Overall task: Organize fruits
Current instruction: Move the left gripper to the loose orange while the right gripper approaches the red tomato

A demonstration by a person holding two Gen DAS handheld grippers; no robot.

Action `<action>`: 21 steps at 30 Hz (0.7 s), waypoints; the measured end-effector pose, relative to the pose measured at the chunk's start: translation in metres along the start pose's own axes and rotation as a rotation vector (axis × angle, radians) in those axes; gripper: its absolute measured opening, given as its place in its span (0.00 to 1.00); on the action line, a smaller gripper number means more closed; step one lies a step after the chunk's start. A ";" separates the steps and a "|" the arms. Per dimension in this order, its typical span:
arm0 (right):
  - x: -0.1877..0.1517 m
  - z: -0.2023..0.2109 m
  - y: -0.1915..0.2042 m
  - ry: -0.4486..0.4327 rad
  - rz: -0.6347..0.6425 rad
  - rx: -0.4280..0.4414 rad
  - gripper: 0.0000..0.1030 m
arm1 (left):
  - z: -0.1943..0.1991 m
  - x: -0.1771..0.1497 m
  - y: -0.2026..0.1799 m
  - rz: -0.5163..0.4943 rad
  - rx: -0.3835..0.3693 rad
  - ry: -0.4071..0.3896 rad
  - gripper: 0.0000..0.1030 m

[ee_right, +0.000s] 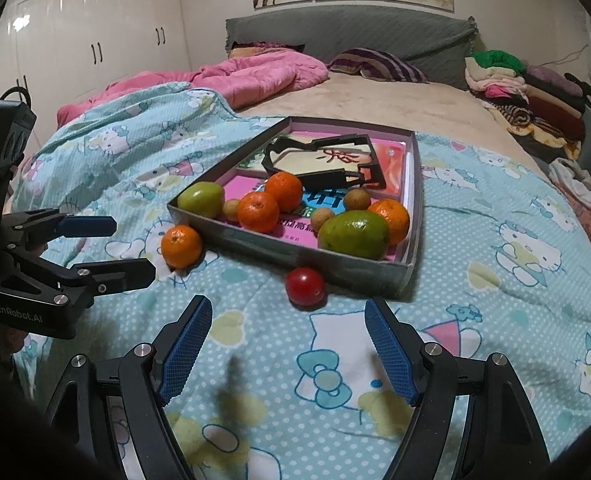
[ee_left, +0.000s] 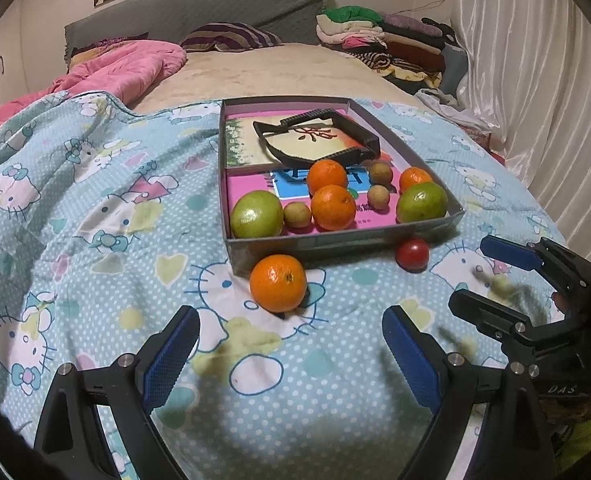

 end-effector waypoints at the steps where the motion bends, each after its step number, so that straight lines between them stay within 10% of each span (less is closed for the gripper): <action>1: -0.001 -0.001 0.001 0.004 0.001 0.001 0.78 | 0.000 -0.001 0.000 0.001 0.001 0.003 0.90; 21: -0.020 -0.030 -0.003 0.118 -0.015 -0.075 0.78 | -0.017 -0.017 0.015 0.066 0.022 0.047 0.87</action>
Point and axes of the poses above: each gripper's, at about its wrist camera, not at the fingertips, and z roughly against the way its jaws point, y to its left, x to its top, the point moved 7 cm from there along -z, roughly the way its jaws point, and after that the axes turned 6 degrees about z, right-handed, at the moved point
